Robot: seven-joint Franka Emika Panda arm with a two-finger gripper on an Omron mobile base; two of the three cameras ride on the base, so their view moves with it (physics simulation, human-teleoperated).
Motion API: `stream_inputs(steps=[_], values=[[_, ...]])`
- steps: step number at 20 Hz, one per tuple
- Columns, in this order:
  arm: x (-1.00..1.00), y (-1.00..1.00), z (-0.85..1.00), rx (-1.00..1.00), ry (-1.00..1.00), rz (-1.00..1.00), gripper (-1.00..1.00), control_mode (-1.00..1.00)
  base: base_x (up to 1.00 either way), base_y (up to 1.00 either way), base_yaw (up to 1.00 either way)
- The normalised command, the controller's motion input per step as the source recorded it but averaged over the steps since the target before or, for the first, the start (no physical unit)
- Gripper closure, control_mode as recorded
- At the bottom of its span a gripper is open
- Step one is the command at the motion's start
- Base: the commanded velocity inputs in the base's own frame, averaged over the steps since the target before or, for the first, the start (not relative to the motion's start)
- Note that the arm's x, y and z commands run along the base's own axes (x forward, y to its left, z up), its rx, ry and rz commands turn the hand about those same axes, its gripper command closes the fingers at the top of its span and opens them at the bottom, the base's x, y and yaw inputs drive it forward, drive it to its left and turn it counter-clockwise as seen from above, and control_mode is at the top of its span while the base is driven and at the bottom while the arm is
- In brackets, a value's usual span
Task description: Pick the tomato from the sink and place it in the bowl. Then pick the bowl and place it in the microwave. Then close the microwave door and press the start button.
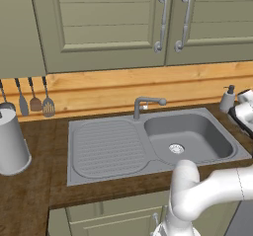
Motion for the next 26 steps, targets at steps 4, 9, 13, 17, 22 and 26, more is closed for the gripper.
stream_inputs(steps=[4, 9, 13, 17, 22, 26], values=[[0.0, -0.19, -0.15, 0.0, 0.0, 0.01, -1.0, -1.0, 0.0, 0.0, 0.0], [0.0, -0.03, -0.03, 0.0, 0.0, 0.0, -1.0, -1.0, 0.0, 0.0, 0.0], [0.0, 0.0, 0.0, 0.0, 0.0, 0.0, -1.0, -1.0, 0.0, 0.0, 0.0], [0.0, 0.0, 0.0, 0.0, 0.0, 0.0, 1.0, -1.0, 0.0, 0.0, 0.0], [0.0, 0.0, 0.0, 0.0, 0.0, 0.0, 1.0, -1.0, 0.0, 0.0, 0.0], [0.0, 0.0, 0.0, 0.0, 0.0, 0.0, 1.0, -1.0, 0.0, 0.0, 0.0]])
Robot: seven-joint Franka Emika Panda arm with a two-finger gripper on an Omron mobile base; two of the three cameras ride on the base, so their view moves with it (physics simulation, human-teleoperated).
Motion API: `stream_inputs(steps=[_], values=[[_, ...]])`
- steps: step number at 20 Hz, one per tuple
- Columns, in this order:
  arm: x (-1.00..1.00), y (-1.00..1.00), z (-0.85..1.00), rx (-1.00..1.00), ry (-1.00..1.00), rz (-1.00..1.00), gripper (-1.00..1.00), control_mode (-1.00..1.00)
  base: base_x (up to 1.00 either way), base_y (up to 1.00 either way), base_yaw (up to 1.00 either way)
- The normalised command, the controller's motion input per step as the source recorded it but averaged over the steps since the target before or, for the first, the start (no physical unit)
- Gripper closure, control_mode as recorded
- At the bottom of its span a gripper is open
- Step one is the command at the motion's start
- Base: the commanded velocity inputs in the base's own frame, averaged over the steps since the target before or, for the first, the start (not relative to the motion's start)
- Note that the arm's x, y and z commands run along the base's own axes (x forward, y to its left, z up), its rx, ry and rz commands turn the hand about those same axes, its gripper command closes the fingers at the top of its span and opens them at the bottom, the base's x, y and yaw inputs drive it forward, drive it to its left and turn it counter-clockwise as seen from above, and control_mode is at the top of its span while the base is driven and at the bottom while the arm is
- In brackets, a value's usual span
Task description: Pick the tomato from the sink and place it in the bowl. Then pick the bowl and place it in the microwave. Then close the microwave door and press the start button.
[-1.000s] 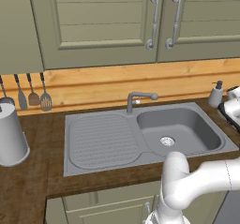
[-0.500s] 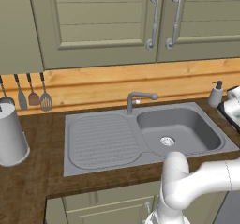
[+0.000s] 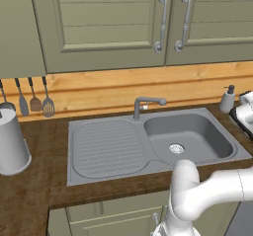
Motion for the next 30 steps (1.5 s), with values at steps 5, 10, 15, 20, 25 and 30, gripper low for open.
stream_inputs(steps=[5, 10, 15, 20, 25, 30], values=[[-0.24, 0.26, 0.0, -0.08, -0.08, 0.0, 1.0, -1.0, 0.0, 0.0, 0.0], [-0.52, 0.56, 0.0, -0.11, -0.18, 0.07, 1.0, -1.0, 0.0, 0.0, 0.0], [-0.65, 0.59, 0.08, -0.14, -0.23, 0.16, 1.0, -1.0, 0.0, 0.0, 0.0], [-0.34, 0.55, 0.75, -0.01, -0.08, 0.1, 1.0, -1.0, 0.0, 0.0, 0.0], [-0.07, 0.25, 1.0, 0.07, 0.0, 0.07, 1.0, -1.0, 0.0, 0.0, 0.0], [-0.25, 0.2, 0.95, 0.11, 0.0, 0.11, 1.0, -1.0, 0.0, 0.0, 0.0]])
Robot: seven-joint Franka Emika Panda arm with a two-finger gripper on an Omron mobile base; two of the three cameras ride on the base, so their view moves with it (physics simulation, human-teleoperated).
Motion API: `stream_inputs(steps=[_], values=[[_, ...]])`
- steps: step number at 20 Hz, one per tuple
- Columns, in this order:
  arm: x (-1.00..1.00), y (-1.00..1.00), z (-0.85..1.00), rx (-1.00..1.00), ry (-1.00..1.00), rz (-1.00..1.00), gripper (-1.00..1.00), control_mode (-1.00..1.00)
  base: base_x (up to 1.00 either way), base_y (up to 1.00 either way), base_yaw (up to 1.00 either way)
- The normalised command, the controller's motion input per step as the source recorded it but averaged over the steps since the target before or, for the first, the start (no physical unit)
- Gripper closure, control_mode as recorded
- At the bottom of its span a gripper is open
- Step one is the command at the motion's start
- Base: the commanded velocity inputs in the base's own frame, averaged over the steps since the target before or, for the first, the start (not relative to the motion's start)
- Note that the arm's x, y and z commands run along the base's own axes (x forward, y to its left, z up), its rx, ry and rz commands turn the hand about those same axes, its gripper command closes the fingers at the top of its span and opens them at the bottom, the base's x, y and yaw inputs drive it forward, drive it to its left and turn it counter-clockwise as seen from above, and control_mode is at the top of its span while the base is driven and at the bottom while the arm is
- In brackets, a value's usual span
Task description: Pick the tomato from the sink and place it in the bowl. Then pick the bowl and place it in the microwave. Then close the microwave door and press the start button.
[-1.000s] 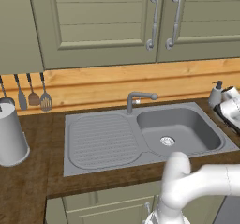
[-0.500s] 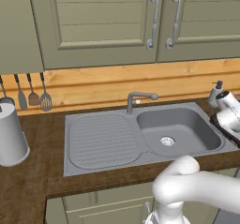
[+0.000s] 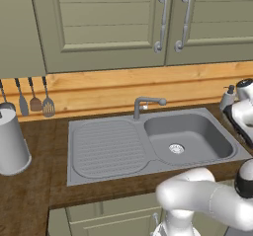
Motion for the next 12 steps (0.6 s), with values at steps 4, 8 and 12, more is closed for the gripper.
stream_inputs(steps=[4, 8, 12], values=[[-0.42, 0.31, 0.79, 0.05, 0.0, 0.16, 1.0, -1.0, 0.0, 0.0, 0.0], [-0.41, 0.47, 0.59, 0.01, 0.0, 0.2, 1.0, -1.0, 0.0, 0.0, 0.0], [-0.35, 0.82, 0.09, -0.03, 0.0, 0.31, 1.0, -1.0, 0.0, 0.0, 0.0]])
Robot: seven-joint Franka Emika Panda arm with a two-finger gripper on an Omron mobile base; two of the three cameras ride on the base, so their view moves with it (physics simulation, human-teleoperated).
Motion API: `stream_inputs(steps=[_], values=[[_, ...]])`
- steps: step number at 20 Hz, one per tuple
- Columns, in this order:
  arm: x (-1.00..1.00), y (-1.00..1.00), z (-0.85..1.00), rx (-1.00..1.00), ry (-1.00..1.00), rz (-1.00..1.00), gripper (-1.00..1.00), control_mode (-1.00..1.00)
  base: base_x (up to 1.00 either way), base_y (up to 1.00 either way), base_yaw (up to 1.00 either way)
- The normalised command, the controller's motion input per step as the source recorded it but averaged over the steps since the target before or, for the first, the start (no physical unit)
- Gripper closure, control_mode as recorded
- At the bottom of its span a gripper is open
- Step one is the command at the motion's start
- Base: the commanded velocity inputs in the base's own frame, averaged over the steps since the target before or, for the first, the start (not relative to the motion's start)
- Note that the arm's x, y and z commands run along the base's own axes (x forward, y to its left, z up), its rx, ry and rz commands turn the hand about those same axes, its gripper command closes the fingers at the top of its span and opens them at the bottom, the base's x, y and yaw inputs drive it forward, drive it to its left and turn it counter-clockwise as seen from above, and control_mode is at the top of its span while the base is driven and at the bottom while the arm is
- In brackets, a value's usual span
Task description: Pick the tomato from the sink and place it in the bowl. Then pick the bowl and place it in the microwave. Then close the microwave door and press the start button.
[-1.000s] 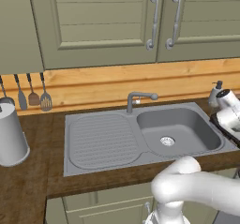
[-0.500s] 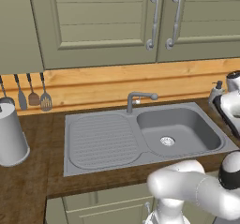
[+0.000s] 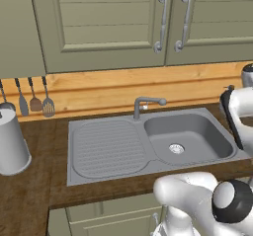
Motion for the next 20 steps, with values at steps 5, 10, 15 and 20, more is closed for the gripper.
stream_inputs(steps=[5, 10, 15, 20], values=[[-0.32, 0.91, 0.03, -0.12, 0.0, 0.34, 1.0, -1.0, 0.0, 0.0, 0.0], [-0.35, 0.65, 0.41, -0.13, -0.04, 0.26, 1.0, -1.0, 0.0, 0.0, 0.0], [-0.36, 0.41, 0.75, -0.01, -0.02, 0.14, 1.0, -1.0, 0.0, 0.0, 0.0], [-0.32, 0.4, 0.67, 0.0, -0.01, 0.06, 1.0, -1.0, 0.0, 0.0, 0.0]])
